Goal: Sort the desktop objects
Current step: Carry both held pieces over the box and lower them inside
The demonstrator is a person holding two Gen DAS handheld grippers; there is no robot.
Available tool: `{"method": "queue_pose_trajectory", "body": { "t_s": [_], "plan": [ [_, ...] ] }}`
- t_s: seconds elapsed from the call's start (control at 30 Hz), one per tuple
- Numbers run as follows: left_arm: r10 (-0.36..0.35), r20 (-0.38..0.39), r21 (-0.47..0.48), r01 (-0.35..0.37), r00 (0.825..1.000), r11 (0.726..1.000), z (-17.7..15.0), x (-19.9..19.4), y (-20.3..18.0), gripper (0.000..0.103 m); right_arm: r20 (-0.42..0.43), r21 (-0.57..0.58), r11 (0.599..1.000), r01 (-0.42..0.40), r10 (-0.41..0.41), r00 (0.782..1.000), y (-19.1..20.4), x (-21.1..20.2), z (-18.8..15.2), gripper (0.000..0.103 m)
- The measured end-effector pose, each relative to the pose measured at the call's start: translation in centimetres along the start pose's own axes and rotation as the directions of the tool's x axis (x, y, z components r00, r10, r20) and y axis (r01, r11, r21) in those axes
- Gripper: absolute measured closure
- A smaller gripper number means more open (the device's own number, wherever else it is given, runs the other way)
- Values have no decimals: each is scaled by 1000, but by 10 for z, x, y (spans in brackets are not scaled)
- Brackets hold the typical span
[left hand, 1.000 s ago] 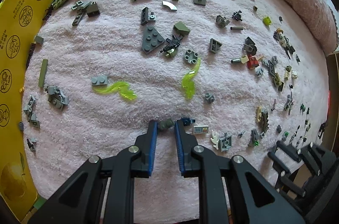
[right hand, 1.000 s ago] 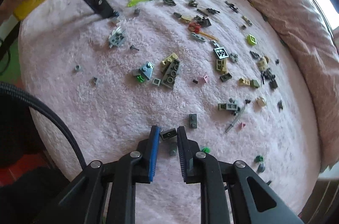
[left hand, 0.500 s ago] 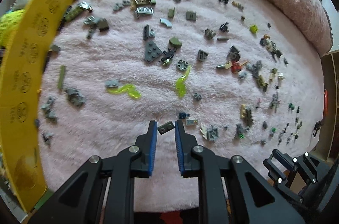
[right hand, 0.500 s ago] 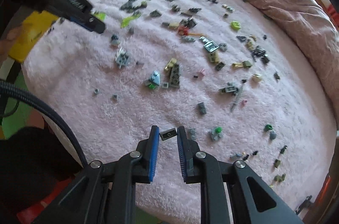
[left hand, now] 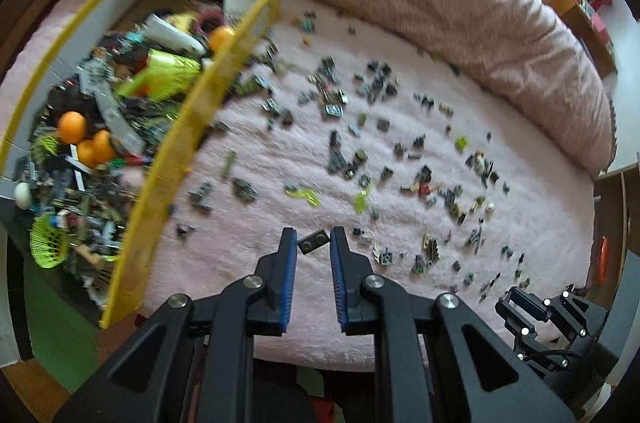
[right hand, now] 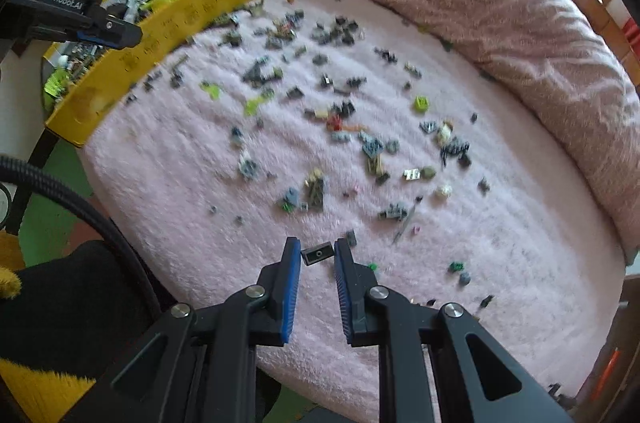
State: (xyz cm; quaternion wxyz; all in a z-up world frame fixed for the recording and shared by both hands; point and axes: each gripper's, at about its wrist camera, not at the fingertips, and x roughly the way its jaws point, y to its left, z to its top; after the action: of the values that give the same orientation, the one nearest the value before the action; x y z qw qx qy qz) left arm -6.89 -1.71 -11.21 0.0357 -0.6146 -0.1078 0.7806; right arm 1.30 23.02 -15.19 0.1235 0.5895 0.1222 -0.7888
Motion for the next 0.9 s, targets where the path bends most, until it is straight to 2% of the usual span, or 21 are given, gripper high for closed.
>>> {"method": "queue_pose_trajectory", "body": {
  "t_s": [0.13, 0.3, 0.63, 0.9],
  "plan": [
    [-9, 52, -33, 11, 999, 999, 7, -29, 30, 86, 17, -40, 999, -8, 9, 1000, 15, -17, 21, 86],
    [4, 78, -85, 3, 997, 996, 21, -48, 80, 86, 27, -101, 995, -22, 25, 999, 51, -27, 54, 86],
    [62, 93, -223, -40, 994, 974, 45, -47, 195, 86, 44, -205, 976, -74, 85, 995, 149, -26, 142, 86],
    [127, 79, -246, -104, 989, 964, 90, -32, 273, 86, 26, -223, 967, -128, 137, 990, 206, -6, 208, 86]
  ]
}}
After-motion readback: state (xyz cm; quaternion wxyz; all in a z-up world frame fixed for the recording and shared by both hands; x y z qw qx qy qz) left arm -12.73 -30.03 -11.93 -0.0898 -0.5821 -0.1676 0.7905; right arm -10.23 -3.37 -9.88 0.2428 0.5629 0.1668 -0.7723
